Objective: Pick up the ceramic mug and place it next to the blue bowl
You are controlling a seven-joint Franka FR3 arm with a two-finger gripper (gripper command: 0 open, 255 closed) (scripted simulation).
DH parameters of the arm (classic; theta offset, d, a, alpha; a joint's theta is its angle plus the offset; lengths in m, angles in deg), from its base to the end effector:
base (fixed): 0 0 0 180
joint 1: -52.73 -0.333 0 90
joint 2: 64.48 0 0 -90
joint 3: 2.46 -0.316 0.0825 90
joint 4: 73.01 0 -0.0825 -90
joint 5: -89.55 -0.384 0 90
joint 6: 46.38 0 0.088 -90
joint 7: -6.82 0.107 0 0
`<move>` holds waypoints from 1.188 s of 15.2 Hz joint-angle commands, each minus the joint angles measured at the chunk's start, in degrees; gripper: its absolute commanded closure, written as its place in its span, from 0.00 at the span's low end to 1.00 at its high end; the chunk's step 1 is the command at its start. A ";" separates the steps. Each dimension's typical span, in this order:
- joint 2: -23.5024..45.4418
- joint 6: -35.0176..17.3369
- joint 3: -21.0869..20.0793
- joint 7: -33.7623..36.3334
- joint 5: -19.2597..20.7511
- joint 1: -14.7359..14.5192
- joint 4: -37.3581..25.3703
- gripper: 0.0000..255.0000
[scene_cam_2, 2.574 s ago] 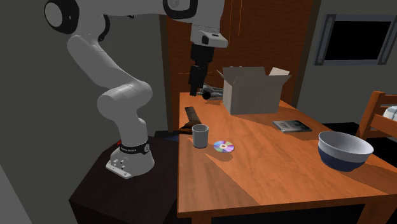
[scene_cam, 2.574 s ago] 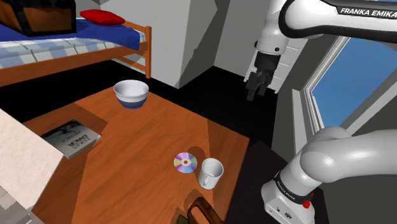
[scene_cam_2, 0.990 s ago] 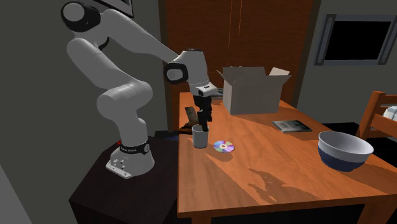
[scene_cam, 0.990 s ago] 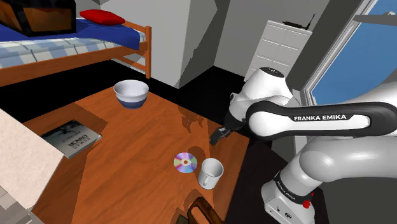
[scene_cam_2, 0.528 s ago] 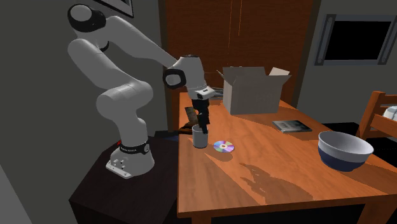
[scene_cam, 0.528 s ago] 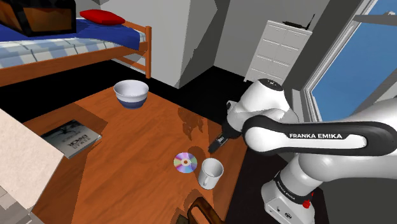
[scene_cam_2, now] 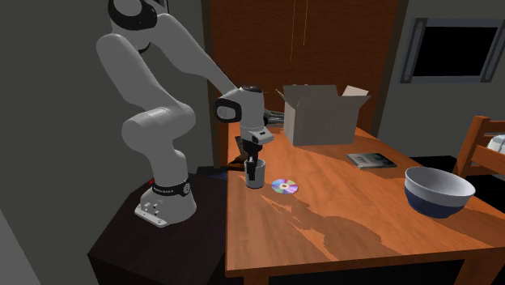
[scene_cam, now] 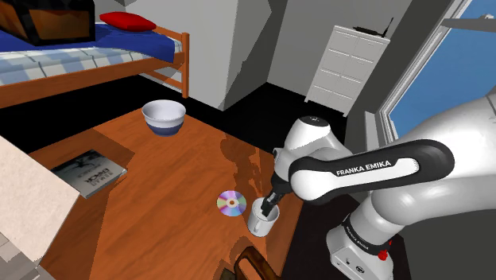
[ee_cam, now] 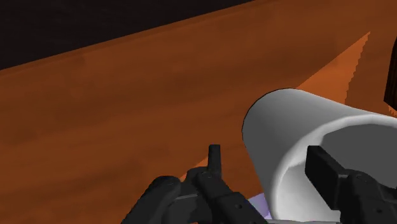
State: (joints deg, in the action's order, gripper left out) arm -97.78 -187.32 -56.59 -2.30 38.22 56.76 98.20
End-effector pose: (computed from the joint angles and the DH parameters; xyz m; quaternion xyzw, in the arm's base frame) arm 0.2366 0.1815 0.2551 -0.9944 -0.0999 -0.0003 0.0350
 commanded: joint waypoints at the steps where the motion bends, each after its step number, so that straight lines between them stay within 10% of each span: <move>1: 0.11 0.02 -0.05 0.03 -0.01 0.01 -0.04 1.00; 9: 0.14 -0.02 -0.03 -0.02 -0.01 0.04 -0.02 1.00; 18: -11.20 12.82 6.60 2.39 5.09 -2.35 -1.44 1.00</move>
State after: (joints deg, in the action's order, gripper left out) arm -108.11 -175.69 -50.47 -0.26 42.80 54.55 97.07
